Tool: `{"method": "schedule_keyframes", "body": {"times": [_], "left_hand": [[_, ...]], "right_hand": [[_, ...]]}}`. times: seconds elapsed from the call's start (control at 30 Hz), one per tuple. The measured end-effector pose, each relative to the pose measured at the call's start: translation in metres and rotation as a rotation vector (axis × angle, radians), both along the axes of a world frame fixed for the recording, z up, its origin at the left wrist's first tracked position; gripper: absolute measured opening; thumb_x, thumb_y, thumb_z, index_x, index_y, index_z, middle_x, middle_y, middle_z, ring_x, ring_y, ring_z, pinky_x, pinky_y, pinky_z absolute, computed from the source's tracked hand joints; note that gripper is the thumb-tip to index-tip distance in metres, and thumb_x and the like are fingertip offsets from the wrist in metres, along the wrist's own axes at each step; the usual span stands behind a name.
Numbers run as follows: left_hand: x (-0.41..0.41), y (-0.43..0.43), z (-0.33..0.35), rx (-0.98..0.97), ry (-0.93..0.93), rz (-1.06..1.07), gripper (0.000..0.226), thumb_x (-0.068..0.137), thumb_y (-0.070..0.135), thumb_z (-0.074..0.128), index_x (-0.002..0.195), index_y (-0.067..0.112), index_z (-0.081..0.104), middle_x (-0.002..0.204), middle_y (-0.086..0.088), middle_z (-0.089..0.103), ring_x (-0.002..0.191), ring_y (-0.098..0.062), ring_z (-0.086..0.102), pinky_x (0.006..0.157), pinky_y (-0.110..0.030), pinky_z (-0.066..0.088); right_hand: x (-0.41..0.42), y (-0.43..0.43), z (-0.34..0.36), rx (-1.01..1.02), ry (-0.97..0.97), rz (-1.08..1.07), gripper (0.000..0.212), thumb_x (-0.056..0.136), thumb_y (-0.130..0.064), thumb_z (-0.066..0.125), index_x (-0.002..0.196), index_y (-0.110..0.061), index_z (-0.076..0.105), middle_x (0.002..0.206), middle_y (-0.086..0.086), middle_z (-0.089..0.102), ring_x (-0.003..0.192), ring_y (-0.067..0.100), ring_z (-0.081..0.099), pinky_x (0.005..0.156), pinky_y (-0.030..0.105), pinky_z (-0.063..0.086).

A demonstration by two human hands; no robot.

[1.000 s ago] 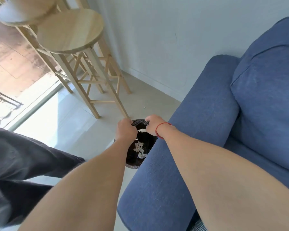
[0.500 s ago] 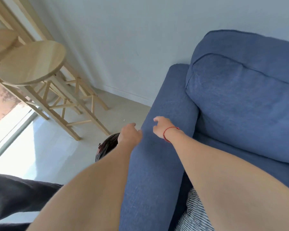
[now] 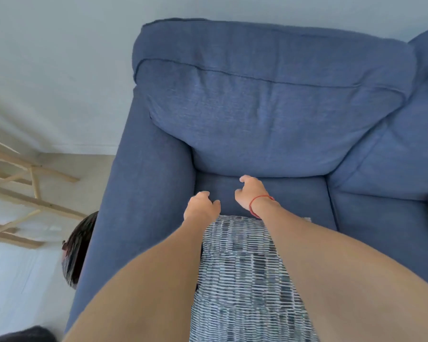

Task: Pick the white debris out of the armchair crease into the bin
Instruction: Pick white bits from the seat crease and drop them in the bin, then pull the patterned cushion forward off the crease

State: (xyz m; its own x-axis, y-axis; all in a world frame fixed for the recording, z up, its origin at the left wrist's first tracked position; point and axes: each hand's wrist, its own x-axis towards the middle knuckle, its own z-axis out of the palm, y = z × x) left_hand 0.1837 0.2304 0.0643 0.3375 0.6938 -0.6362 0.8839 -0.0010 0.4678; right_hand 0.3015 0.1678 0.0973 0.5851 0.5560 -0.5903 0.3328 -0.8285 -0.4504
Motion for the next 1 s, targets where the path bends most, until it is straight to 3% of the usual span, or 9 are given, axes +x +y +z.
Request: {"method": "schedule_keyframes", "body": {"times": [0.2,0.3,0.4,0.43,0.5,0.57,0.7,0.8,1.0], "left_hand": [[0.053,-0.06,-0.047,-0.162,0.024,0.033,0.053,0.087,0.036,0.055,0.135,0.015,0.046,0.129,-0.01,0.059,0.115,-0.029,0.058,0.099,-0.039,0.049],[0.063,-0.077,-0.065,-0.118,0.145,0.034,0.07,0.086,0.042,0.056,0.145,0.018,0.028,0.146,-0.008,0.038,0.131,-0.03,0.044,0.104,-0.044,0.043],[0.058,-0.087,-0.08,-0.092,0.407,0.034,0.11,0.077,0.062,0.061,0.154,0.021,-0.006,0.162,-0.012,-0.001,0.149,-0.032,0.005,0.118,-0.051,0.018],[0.055,-0.09,-0.083,-0.125,0.465,0.076,0.122,0.071,0.069,0.063,0.153,0.02,-0.014,0.162,-0.014,-0.006,0.15,-0.033,0.001,0.119,-0.052,0.014],[0.05,-0.093,-0.087,-0.273,0.447,0.247,0.137,0.066,0.068,0.072,0.15,0.016,-0.023,0.162,-0.015,0.002,0.149,-0.033,0.011,0.12,-0.049,0.016],[0.049,-0.097,-0.088,-0.381,0.393,0.312,0.131,0.074,0.055,0.075,0.15,0.006,-0.019,0.16,-0.015,0.019,0.144,-0.031,0.03,0.119,-0.041,0.024],[0.058,-0.09,-0.083,-0.298,0.233,0.378,0.085,0.082,0.037,0.074,0.143,-0.001,0.029,0.139,-0.014,0.049,0.127,-0.031,0.051,0.103,-0.035,0.044],[0.082,-0.071,-0.058,-0.171,0.085,0.386,0.065,0.087,0.035,0.069,0.133,-0.001,0.041,0.129,-0.014,0.056,0.115,-0.03,0.058,0.086,-0.034,0.048],[0.123,-0.016,0.002,0.116,-0.332,0.446,0.06,0.082,0.043,0.071,0.125,0.01,0.044,0.113,-0.004,0.059,0.095,-0.022,0.058,0.083,-0.031,0.049]], "right_hand": [[0.06,-0.089,-0.046,-0.131,-0.042,-0.145,0.042,0.091,-0.018,0.052,0.132,-0.006,0.049,0.136,0.012,0.051,0.119,0.033,0.056,0.1,0.042,0.047],[0.069,-0.118,-0.076,-0.241,-0.087,-0.12,0.047,0.091,-0.031,0.055,0.132,-0.009,0.047,0.142,0.01,0.043,0.128,0.03,0.047,0.104,0.044,0.043],[0.066,-0.139,-0.106,-0.411,-0.006,-0.231,0.088,0.083,-0.051,0.063,0.15,-0.014,0.021,0.16,0.01,0.013,0.145,0.035,0.022,0.111,0.049,0.033],[0.063,-0.144,-0.113,-0.453,0.059,-0.308,0.102,0.079,-0.056,0.065,0.154,-0.017,0.007,0.162,0.01,0.005,0.147,0.038,0.018,0.113,0.05,0.03],[0.056,-0.154,-0.124,-0.469,0.168,-0.467,0.119,0.076,-0.054,0.071,0.154,-0.015,-0.009,0.16,0.014,0.013,0.144,0.038,0.027,0.112,0.047,0.033],[0.055,-0.158,-0.129,-0.47,0.222,-0.571,0.118,0.076,-0.04,0.077,0.152,-0.003,-0.005,0.153,0.017,0.031,0.137,0.034,0.041,0.107,0.042,0.041],[0.067,-0.143,-0.121,-0.321,0.203,-0.672,0.072,0.078,-0.013,0.076,0.135,0.001,0.036,0.137,0.016,0.052,0.124,0.033,0.057,0.098,0.04,0.051],[0.085,-0.115,-0.093,-0.101,0.087,-0.701,0.055,0.082,-0.018,0.071,0.125,-0.004,0.039,0.127,0.018,0.06,0.114,0.038,0.061,0.09,0.043,0.051],[0.138,-0.062,-0.023,0.417,-0.081,-0.787,0.061,0.078,-0.034,0.075,0.119,-0.01,0.037,0.112,0.01,0.06,0.087,0.029,0.058,0.072,0.033,0.045]]}}
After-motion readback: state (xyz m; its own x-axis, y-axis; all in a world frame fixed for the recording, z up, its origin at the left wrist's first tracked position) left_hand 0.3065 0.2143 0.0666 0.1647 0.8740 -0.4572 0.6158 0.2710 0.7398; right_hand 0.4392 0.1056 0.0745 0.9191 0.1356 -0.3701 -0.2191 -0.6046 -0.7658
